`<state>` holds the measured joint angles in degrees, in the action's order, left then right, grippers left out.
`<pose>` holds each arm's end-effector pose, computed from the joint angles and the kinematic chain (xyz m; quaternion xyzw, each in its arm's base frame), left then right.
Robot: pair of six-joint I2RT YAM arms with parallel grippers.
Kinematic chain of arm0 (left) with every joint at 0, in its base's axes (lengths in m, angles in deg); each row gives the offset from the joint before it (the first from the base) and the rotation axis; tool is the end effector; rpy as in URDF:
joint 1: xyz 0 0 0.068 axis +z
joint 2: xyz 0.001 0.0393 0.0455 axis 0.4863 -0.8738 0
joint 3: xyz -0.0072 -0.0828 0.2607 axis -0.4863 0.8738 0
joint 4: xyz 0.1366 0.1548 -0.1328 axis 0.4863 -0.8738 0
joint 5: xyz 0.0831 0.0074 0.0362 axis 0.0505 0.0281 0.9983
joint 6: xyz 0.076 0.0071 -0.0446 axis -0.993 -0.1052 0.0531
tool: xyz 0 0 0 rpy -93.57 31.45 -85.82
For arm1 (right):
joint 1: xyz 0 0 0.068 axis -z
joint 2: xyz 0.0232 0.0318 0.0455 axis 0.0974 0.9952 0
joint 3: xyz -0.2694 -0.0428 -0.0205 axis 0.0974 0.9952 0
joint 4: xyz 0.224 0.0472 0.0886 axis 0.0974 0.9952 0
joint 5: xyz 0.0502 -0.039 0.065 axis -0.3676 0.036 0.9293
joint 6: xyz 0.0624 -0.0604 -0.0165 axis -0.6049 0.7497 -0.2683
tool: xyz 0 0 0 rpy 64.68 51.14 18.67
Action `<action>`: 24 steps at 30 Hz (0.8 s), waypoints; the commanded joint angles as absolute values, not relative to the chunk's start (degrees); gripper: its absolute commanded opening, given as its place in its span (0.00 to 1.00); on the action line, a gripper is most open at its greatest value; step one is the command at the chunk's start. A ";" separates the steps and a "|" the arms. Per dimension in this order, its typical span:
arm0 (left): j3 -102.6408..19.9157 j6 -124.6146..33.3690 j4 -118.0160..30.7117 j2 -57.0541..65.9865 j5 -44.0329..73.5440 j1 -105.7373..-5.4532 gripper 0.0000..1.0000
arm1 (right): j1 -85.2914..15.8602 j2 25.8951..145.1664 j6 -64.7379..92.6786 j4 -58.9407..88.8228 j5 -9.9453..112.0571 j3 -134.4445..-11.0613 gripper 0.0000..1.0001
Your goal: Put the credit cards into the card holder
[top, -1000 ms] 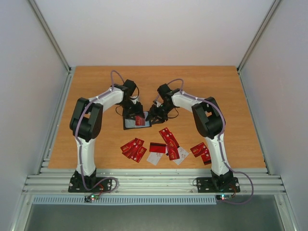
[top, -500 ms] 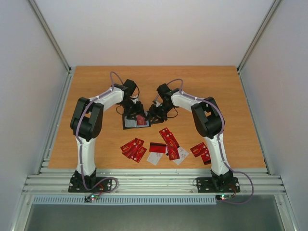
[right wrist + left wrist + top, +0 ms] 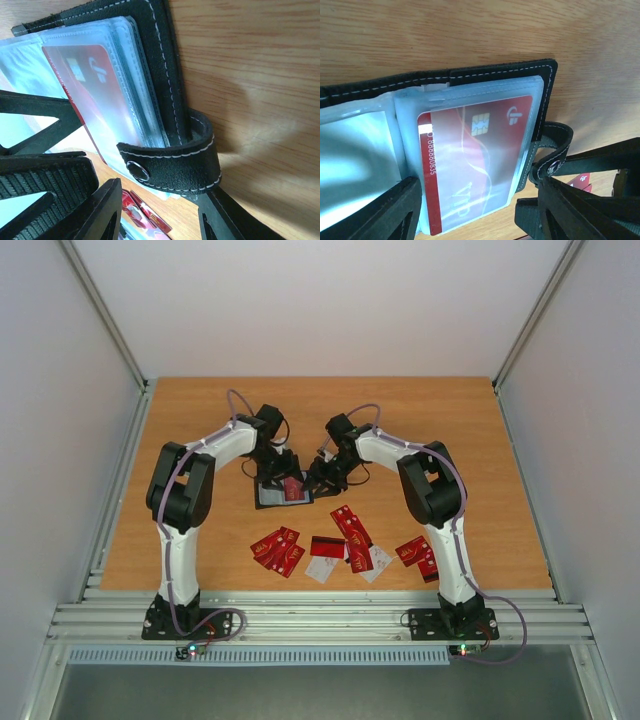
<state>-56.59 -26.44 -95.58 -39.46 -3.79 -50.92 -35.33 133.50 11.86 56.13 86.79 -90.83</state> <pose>0.3540 -0.1801 0.1322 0.0590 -0.9686 0.2383 0.0398 0.3525 0.2634 0.1084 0.2075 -0.9007 -0.3810 0.0233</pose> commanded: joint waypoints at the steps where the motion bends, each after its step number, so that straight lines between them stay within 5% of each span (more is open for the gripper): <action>1: -55.93 -26.73 -95.19 -39.01 -4.95 -51.57 0.67 | -36.17 132.12 13.14 55.95 83.99 -91.07 0.43; 14: -45.93 -29.15 -93.63 -23.79 3.23 -51.33 0.88 | -36.09 122.33 19.81 61.52 85.49 -89.07 0.54; 24: -42.84 -32.31 -99.00 -11.80 6.10 -51.38 0.78 | -35.93 119.16 18.92 61.62 91.63 -90.40 0.54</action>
